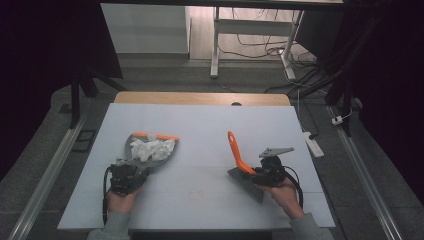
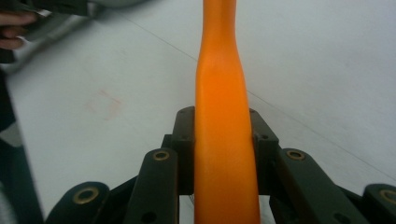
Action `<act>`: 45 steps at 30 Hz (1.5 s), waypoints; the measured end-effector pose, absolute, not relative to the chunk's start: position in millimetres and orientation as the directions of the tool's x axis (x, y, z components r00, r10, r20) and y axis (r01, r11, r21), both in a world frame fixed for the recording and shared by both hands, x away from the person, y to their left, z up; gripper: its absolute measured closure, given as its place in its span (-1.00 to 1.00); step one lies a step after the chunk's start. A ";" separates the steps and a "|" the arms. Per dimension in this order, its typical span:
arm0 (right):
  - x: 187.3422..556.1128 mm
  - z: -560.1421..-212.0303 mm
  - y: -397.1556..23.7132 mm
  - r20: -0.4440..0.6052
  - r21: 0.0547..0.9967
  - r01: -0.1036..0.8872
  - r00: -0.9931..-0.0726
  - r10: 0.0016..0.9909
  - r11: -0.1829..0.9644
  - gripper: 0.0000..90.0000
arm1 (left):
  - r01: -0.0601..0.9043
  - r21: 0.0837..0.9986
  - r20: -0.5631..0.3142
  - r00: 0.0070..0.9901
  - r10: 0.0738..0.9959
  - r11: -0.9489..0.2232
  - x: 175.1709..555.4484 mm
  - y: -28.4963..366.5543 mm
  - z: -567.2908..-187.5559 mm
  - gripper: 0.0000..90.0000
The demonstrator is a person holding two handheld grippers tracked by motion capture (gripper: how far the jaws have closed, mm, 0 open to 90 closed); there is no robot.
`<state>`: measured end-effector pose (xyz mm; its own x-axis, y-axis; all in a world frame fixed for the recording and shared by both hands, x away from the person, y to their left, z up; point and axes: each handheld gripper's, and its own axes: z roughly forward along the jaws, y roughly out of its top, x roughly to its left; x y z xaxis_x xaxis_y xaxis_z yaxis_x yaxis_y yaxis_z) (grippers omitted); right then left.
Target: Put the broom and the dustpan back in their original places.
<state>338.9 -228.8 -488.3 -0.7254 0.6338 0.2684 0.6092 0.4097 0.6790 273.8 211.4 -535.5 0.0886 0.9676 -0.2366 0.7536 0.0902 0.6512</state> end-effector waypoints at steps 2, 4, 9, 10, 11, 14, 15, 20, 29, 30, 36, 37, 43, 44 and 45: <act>342.5 -490.3 -231.0 0.269 0.674 0.617 -0.717 0.643 0.406 0.56 | 0.752 0.652 -0.232 0.085 0.969 0.090 273.8 210.5 -535.5 0.36; 346.6 -492.1 -233.8 0.276 0.670 0.629 -0.705 0.653 0.395 0.56 | 0.750 0.655 -0.232 0.086 0.969 0.091 273.8 210.1 -535.8 0.36; 356.9 -496.4 -240.1 0.280 0.658 0.648 -0.684 0.673 0.385 0.53 | 0.748 0.660 -0.241 0.114 0.964 0.076 273.1 209.6 -535.1 0.16; 358.3 -497.2 -241.1 0.272 0.657 0.646 -0.684 0.677 0.388 0.52 | 0.747 0.662 -0.240 0.122 0.963 0.070 273.0 209.3 -534.7 0.10; 359.7 -497.8 -242.3 0.265 0.657 0.644 -0.683 0.681 0.391 0.50 | 0.748 0.661 -0.238 0.129 0.963 0.063 273.1 208.9 -534.2 0.05; 362.5 -499.0 -243.7 0.234 0.659 0.637 -0.679 0.696 0.400 0.42 | 0.759 0.650 -0.231 0.154 0.961 0.034 273.1 207.4 -533.4 -0.12; 363.0 -499.2 -243.9 0.229 0.660 0.635 -0.680 0.697 0.402 0.41 | 0.756 0.654 -0.225 0.159 0.961 0.028 272.4 206.7 -532.7 -0.19; 364.4 -500.3 -244.0 0.186 0.655 0.629 -0.671 0.718 0.418 0.27 | 0.742 0.671 -0.204 0.162 0.965 0.017 269.4 207.1 -527.9 -0.42; 368.1 -505.7 -245.1 0.151 0.621 0.662 -0.626 0.766 0.419 0.03 | 0.739 0.672 -0.193 0.228 0.954 -0.040 260.2 216.3 -521.6 -0.54; 368.4 -506.3 -245.8 0.156 0.620 0.667 -0.621 0.768 0.413 0.02 | 0.737 0.674 -0.187 0.234 0.954 -0.048 258.8 217.3 -521.0 -0.55; 367.9 -505.7 -247.5 0.131 0.625 0.676 -0.584 0.801 0.391 -0.04 | 0.726 0.685 -0.182 0.256 0.949 -0.065 255.5 221.9 -517.3 -0.57; 367.5 -504.4 -248.7 0.147 0.629 0.681 -0.579 0.802 0.376 -0.03 | 0.724 0.686 -0.181 0.262 0.948 -0.069 255.0 222.0 -516.7 -0.57; 362.2 -497.3 -251.5 0.144 0.666 0.650 -0.593 0.792 0.366 -0.01 | 0.710 0.693 -0.159 0.319 0.934 -0.125 251.6 221.5 -513.7 -0.57; 360.4 -495.6 -251.7 0.154 0.671 0.647 -0.598 0.786 0.361 0.00 | 0.707 0.694 -0.154 0.327 0.932 -0.134 251.1 221.7 -513.3 -0.57; 358.5 -494.1 -251.9 0.150 0.680 0.637 -0.607 0.781 0.364 0.00 | 0.705 0.695 -0.153 0.333 0.931 -0.138 250.5 222.1 -512.8 -0.57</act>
